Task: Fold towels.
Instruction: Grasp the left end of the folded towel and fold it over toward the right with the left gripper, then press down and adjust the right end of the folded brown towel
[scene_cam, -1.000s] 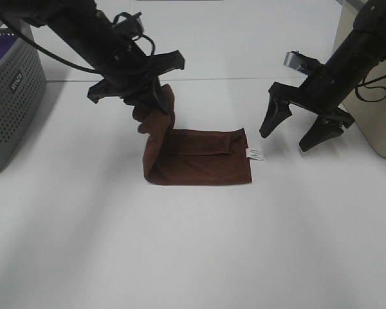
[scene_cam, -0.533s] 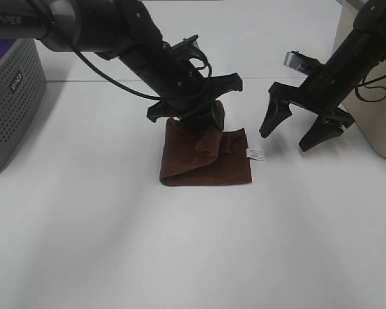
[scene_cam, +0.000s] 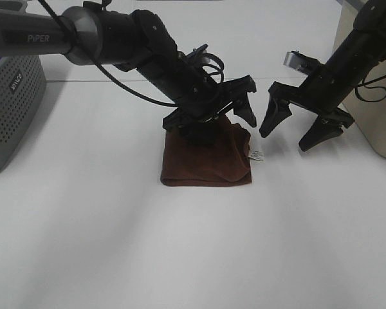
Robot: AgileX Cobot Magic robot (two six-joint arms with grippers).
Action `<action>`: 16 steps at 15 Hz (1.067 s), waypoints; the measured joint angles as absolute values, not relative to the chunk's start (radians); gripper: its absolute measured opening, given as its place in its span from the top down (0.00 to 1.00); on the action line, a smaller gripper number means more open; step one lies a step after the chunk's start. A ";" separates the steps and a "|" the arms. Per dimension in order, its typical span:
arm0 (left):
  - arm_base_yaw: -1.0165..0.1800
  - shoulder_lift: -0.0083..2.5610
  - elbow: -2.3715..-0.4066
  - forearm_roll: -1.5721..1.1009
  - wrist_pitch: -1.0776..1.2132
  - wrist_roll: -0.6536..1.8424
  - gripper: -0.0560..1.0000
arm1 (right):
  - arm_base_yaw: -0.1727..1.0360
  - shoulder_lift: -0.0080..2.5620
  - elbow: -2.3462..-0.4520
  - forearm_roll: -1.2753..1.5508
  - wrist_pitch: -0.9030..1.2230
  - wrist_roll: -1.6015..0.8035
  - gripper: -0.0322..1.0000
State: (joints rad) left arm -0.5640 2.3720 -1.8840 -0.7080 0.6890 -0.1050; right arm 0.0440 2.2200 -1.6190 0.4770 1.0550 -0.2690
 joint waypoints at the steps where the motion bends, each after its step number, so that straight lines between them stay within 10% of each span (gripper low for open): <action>1: -0.556 2.373 -1.899 -0.711 0.690 -0.105 0.18 | 0.044 2.220 -1.619 0.487 1.056 -0.269 0.15; 16: -0.291 2.366 -2.098 -0.267 1.100 -0.105 0.17 | 0.282 2.265 -1.665 0.931 0.914 -0.487 0.18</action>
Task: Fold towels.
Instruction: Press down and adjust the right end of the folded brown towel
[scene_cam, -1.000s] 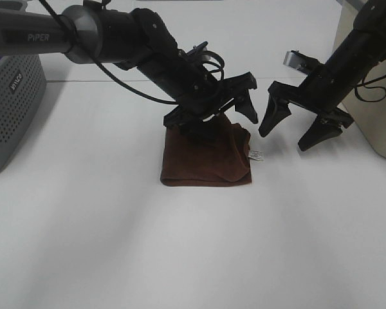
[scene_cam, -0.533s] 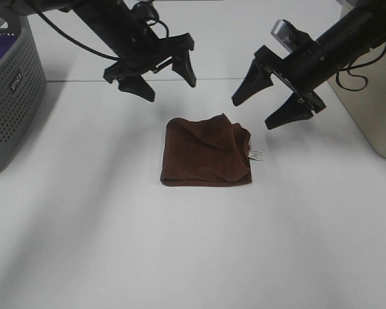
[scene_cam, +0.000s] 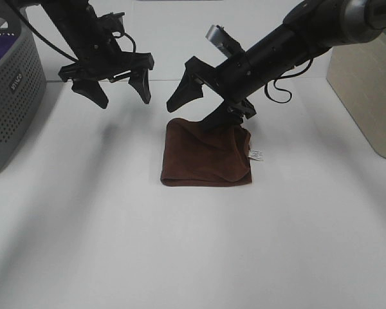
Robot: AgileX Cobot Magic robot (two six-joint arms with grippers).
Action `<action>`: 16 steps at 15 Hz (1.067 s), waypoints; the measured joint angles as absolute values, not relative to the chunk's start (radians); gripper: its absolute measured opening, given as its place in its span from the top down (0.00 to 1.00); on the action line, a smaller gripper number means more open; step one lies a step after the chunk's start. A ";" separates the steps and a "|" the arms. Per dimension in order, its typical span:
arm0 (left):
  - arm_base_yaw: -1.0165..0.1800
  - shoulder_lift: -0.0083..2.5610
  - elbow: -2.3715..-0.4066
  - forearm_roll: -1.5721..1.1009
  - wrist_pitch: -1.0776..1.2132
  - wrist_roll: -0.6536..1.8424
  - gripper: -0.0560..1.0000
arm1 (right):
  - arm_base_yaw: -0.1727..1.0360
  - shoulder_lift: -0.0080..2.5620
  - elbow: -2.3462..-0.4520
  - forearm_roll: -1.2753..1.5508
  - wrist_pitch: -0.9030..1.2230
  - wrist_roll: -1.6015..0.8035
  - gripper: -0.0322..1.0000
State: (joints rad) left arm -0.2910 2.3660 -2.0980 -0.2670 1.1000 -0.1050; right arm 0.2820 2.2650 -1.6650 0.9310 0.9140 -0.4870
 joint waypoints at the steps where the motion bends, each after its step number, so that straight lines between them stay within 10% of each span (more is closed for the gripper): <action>1: -0.291 2.366 -2.098 -0.267 1.100 -0.105 0.17 | 0.281 2.283 -1.665 0.918 0.886 -0.487 0.18; 16: -0.291 2.366 -2.098 -0.266 1.104 -0.105 0.17 | 0.200 2.305 -1.665 0.617 0.717 -0.374 0.18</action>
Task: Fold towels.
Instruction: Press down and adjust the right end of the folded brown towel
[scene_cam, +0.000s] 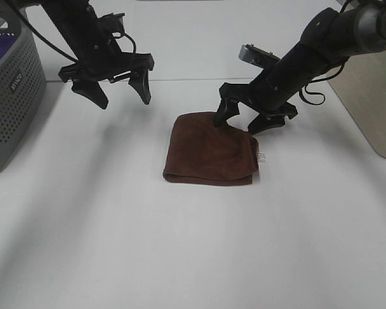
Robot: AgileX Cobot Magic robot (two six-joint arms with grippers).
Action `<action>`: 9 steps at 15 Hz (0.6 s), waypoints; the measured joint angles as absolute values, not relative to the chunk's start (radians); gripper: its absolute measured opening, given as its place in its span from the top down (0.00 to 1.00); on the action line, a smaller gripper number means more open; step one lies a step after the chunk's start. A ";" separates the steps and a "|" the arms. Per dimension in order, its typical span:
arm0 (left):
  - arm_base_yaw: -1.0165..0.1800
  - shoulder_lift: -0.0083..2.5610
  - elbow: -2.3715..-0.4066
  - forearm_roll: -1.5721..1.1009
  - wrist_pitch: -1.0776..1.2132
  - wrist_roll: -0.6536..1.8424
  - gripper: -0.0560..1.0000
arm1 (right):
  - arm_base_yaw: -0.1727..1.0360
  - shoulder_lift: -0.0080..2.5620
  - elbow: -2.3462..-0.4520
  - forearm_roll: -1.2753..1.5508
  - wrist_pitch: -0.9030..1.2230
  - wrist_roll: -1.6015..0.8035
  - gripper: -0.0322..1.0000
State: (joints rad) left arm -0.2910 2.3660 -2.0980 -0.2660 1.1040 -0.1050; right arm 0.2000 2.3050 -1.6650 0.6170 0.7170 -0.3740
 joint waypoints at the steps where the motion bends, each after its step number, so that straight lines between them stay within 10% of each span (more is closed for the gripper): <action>1: -0.291 2.366 -2.098 -0.266 1.105 -0.105 0.17 | 0.200 2.305 -1.665 0.592 0.716 -0.368 0.18; 9: -0.291 2.249 -2.098 -0.193 1.210 -0.062 0.17 | 0.200 2.090 -1.665 0.211 0.879 -0.141 0.18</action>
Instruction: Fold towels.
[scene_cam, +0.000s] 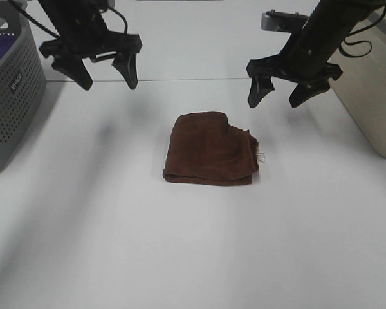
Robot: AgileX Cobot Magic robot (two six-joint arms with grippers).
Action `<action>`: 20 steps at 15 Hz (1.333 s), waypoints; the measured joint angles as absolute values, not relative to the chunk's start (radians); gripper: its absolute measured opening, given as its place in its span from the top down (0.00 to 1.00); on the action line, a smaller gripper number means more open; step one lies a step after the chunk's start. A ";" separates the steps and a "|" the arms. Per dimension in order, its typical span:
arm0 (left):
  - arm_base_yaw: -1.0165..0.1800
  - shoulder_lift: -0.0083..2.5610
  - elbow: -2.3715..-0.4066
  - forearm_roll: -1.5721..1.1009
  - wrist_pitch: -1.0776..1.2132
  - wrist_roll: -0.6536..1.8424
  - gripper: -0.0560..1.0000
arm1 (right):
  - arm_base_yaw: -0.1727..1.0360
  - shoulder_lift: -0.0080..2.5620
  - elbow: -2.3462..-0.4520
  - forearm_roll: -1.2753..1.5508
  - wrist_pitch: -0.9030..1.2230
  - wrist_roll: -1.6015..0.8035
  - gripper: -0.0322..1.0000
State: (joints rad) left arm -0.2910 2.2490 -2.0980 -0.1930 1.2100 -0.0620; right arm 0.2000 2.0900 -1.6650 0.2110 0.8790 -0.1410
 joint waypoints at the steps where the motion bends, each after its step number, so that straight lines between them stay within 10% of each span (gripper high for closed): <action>1: -0.291 2.206 -2.098 -0.180 1.210 -0.062 0.17 | 0.200 2.051 -1.665 0.219 0.925 -0.138 0.18; 10: -0.292 1.580 -1.715 0.000 1.213 -0.111 0.17 | 0.200 1.681 -1.604 0.246 1.204 -0.112 0.19; 20: -0.292 0.747 -0.821 0.013 1.201 -0.156 0.17 | 0.200 1.056 -0.816 0.172 1.164 -0.109 0.19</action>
State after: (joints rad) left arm -0.2920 0.7470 -0.8210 0.0130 1.2010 -0.1560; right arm 0.2000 1.0560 -0.8160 0.1720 1.1640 -0.1090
